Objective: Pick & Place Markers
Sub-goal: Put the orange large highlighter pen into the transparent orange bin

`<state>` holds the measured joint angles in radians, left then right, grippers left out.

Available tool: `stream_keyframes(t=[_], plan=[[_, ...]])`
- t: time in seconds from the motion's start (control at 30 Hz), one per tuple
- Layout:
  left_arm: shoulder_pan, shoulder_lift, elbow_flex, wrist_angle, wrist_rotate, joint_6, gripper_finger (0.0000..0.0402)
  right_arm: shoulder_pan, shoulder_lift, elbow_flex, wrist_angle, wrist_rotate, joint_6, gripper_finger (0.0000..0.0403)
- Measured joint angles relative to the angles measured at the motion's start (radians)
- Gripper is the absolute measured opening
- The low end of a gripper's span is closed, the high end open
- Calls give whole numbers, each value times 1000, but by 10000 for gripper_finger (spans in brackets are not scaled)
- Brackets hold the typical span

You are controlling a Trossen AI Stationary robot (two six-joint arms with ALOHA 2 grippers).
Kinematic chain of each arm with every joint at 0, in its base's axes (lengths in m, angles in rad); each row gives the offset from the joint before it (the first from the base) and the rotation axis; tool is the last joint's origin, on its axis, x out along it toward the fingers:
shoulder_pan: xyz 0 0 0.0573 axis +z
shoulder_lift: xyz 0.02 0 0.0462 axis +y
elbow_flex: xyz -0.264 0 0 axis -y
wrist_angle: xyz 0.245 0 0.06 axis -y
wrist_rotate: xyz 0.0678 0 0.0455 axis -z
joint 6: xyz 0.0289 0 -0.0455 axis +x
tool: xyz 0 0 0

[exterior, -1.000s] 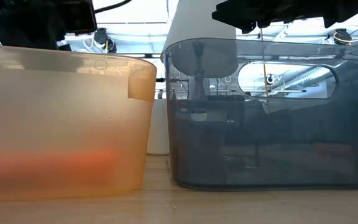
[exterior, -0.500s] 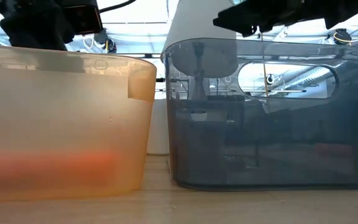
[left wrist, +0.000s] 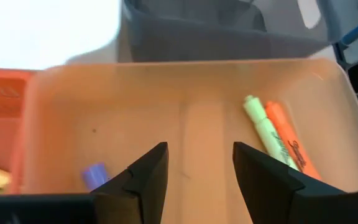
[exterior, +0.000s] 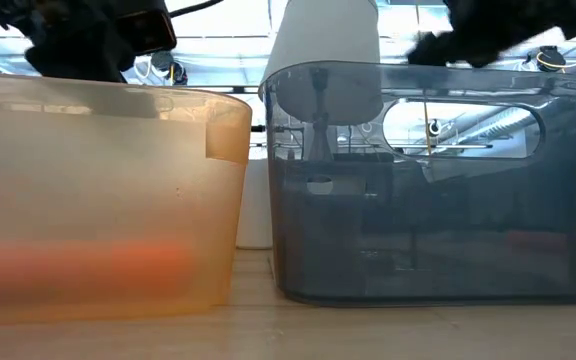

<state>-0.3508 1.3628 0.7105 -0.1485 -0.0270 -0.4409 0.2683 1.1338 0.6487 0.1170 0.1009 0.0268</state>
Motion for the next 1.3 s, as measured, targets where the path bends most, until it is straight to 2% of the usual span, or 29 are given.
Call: stream_keyframes(t=[0.13,0.3,0.4,0.57,0.73,0.87,1.03,1.3], plan=[[35,-19,0,29,0,67,184,35,-17,0,-178,20,163,171],[83,-71,-1,153,6,147,184,60,-16,1,-382,178,409,171],[112,-111,-1,255,7,205,184,51,-11,30,-570,196,545,171],[154,-203,0,363,6,402,184,36,59,133,-829,156,648,171],[182,-298,0,425,3,640,184,13,203,313,-1043,76,782,170],[204,-358,0,465,-1,774,184,0,318,417,-1205,4,918,170],[232,-418,0,470,-25,837,184,-7,374,417,-1219,-50,1110,171],[279,-431,0,466,-132,770,184,2,380,356,-1131,11,1359,160]])
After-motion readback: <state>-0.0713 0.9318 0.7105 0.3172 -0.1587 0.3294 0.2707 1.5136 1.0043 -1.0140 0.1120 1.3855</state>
